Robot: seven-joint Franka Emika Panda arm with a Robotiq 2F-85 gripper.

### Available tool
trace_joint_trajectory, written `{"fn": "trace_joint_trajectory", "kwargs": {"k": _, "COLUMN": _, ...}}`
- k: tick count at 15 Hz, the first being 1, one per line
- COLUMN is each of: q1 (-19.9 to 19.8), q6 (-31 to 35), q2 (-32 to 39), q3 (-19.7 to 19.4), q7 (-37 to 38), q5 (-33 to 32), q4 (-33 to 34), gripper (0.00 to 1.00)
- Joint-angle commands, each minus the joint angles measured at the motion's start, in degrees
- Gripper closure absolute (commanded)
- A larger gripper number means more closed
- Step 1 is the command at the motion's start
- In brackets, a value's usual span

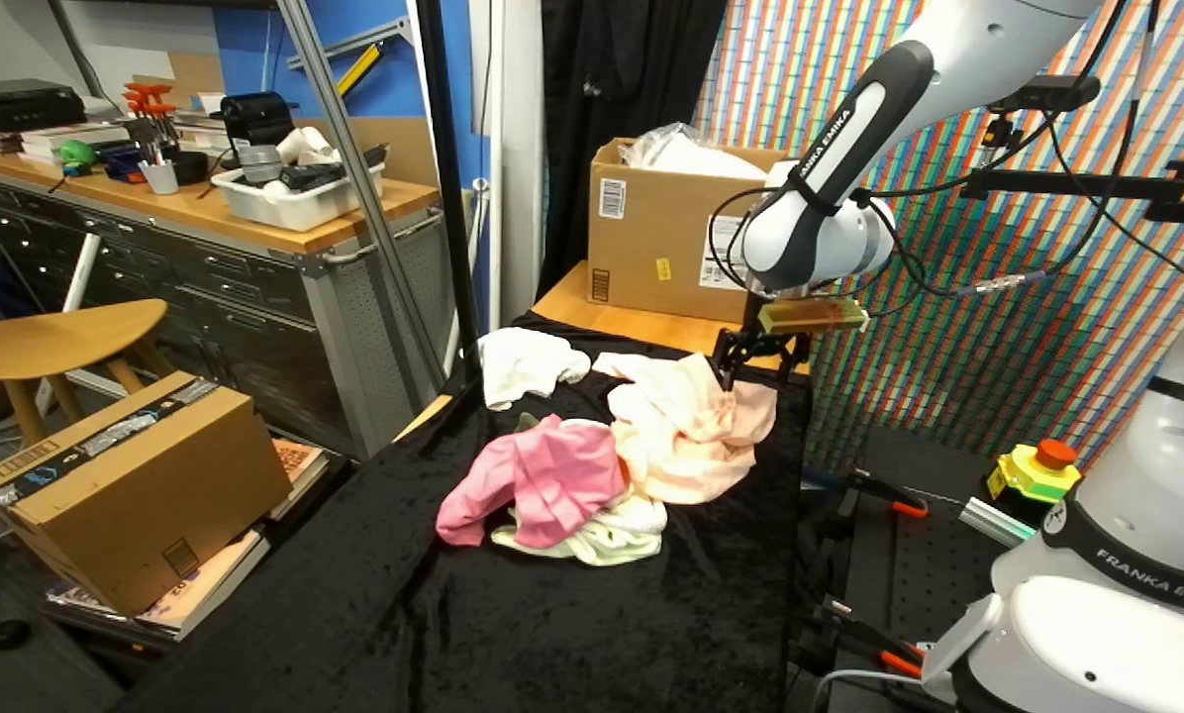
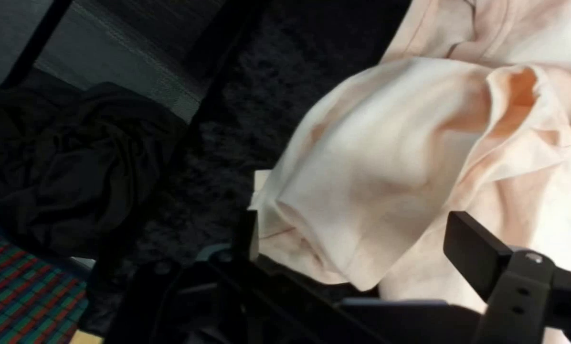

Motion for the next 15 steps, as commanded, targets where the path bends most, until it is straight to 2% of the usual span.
{"fn": "trace_joint_trajectory", "kwargs": {"k": 1, "q1": 0.3, "q6": 1.3, "q2": -1.0, "q3": -2.0, "q7": 3.7, "q5": -4.1, "q4": -1.3, "gripper": 0.00}}
{"fn": "trace_joint_trajectory", "kwargs": {"k": 3, "q1": -0.2, "q6": 1.5, "q2": -0.7, "q3": -1.5, "q7": 3.0, "q5": -3.3, "q4": -1.3, "gripper": 0.00}}
{"fn": "trace_joint_trajectory", "kwargs": {"k": 8, "q1": -2.5, "q6": 3.2, "q2": 0.8, "q3": 3.1, "q7": -3.3, "q5": 4.4, "q4": -1.1, "gripper": 0.00}}
{"fn": "trace_joint_trajectory", "kwargs": {"k": 15, "q1": -7.5, "q6": 4.4, "q2": 4.7, "q3": 12.0, "q7": -18.7, "q5": 19.5, "q4": 1.1, "gripper": 0.00}}
